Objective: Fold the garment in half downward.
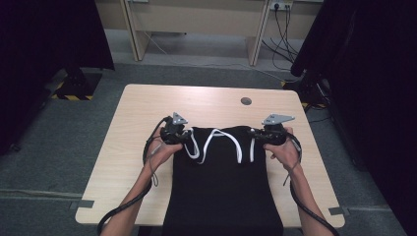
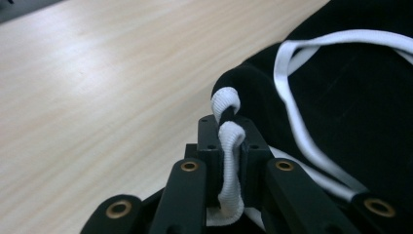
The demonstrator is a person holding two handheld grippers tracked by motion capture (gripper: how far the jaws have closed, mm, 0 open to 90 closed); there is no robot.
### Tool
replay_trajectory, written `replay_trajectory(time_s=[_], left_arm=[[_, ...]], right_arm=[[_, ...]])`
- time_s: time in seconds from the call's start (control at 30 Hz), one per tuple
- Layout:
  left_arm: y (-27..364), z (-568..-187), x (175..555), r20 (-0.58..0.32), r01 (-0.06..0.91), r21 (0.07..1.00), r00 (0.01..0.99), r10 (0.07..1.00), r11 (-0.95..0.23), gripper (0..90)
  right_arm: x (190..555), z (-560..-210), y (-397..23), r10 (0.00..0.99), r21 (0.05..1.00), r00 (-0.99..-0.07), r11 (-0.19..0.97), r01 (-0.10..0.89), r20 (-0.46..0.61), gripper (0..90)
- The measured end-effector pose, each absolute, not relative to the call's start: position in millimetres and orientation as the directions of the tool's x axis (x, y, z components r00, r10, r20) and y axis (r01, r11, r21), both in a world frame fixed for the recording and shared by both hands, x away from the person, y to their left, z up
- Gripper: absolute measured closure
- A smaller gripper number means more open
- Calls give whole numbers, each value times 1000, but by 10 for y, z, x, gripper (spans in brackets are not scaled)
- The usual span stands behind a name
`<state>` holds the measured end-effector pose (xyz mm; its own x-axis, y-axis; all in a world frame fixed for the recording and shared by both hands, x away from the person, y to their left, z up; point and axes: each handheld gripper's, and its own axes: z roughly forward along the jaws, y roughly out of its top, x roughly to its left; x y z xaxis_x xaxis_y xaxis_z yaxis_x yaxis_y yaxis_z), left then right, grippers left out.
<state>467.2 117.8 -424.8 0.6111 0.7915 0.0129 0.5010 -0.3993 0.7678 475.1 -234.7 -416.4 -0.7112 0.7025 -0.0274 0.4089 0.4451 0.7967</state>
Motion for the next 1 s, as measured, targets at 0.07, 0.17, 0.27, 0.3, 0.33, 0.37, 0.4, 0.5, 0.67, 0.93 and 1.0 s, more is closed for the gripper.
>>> replay_trajectory(time_s=[0.07, 0.17, 0.27, 0.3, 0.33, 0.37, 0.4, 0.5, 0.67, 0.93, 1.0], left_arm=[[1194, -4186, 4690, 6, 504, 772, 605, 796, -388, 830], [1190, -4152, 4719, 0, 508, 772, 600, 800, -381, 836], [1197, -4127, 4750, -7, 509, 779, 591, 807, -366, 841], [1201, -4109, 4761, -7, 508, 780, 591, 807, -365, 842], [1204, -4091, 4771, -3, 504, 784, 587, 810, -363, 843], [1212, -4066, 4783, 1, 502, 786, 583, 813, -362, 844], [1221, -4038, 4795, 4, 501, 788, 577, 817, -358, 844], [1258, -3929, 4843, 26, 490, 796, 561, 828, -356, 844], [1274, -3763, 4911, 34, 481, 808, 541, 840, -342, 844], [1158, -3819, 4691, 72, 414, 839, 558, 827, -353, 837], [1123, -3903, 4586, 94, 395, 841, 565, 820, -369, 835]], right_arm=[[4775, -4124, -2338, 705, 802, -709, 440, 404, -30, 810], [4823, -4079, -2324, 713, 810, -700, 425, 405, -24, 811], [4864, -4052, -2306, 716, 809, -698, 423, 408, -22, 812], [4876, -4038, -2304, 717, 809, -696, 424, 408, -25, 812], [4886, -4022, -2304, 719, 810, -695, 422, 407, -25, 812], [4897, -4005, -2303, 721, 813, -692, 417, 407, -24, 813], [4908, -3988, -2302, 724, 815, -689, 412, 407, -22, 813], [4942, -3925, -2291, 729, 821, -684, 407, 399, -29, 813], [5011, -3813, -2248, 730, 836, -682, 395, 380, -35, 813], [4909, -3763, -2179, 707, 863, -704, 397, 313, -70, 812], [4823, -3817, -2179, 697, 864, -713, 405, 299, -80, 812]])
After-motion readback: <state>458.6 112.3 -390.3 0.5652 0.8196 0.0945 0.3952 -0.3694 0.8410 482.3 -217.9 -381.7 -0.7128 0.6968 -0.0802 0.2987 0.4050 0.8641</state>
